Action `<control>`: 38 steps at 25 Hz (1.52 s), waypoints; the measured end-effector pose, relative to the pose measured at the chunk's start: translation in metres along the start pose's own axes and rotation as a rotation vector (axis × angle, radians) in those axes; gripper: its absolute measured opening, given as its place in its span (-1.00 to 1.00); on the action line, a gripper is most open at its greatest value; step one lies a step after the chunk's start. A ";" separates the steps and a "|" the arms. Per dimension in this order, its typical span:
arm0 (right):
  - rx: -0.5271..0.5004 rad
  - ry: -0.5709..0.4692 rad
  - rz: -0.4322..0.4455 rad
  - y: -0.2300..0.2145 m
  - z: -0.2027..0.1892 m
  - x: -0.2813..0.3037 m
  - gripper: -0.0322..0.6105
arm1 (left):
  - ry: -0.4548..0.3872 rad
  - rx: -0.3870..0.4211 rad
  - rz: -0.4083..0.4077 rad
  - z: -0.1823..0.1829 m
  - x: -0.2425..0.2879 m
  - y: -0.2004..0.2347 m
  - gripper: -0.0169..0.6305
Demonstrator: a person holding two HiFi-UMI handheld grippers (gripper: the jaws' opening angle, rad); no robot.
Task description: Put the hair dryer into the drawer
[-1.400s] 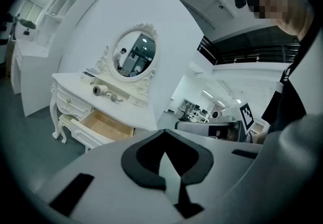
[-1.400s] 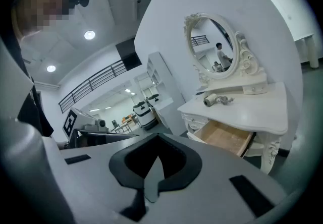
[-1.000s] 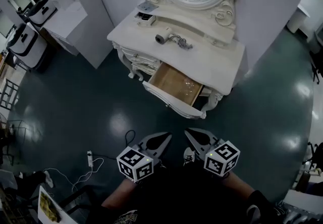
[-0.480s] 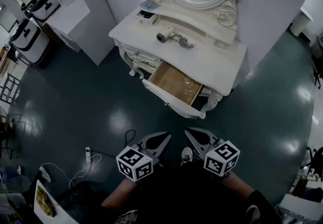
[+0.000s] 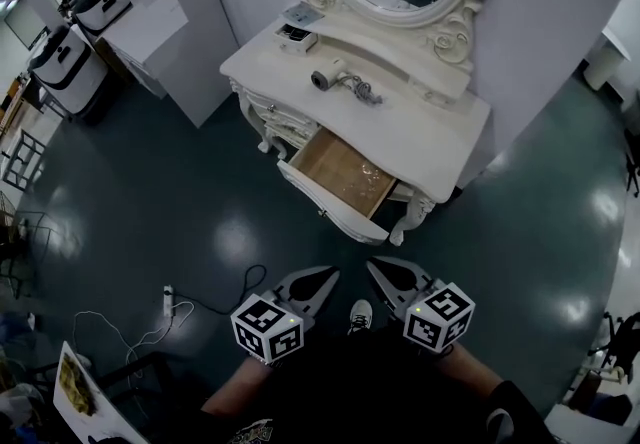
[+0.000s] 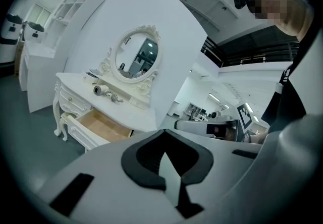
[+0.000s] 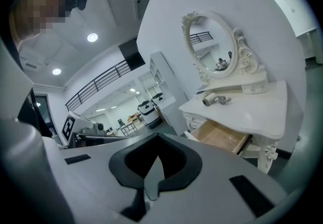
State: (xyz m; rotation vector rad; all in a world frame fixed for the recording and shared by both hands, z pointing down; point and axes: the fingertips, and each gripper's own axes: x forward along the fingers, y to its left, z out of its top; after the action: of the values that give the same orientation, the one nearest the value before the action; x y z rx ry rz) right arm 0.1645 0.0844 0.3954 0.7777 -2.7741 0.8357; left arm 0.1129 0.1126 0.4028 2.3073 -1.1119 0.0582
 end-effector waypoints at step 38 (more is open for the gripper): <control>0.034 -0.152 -0.231 -0.017 0.059 0.096 -0.81 | 0.057 0.075 -0.142 0.075 -0.012 0.116 -0.94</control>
State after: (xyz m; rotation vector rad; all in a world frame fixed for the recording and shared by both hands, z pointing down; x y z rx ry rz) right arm 0.0924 -0.0021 0.3805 1.1870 -2.7301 0.8118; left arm 0.0051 0.0257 0.3917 2.4289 -0.9300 0.1127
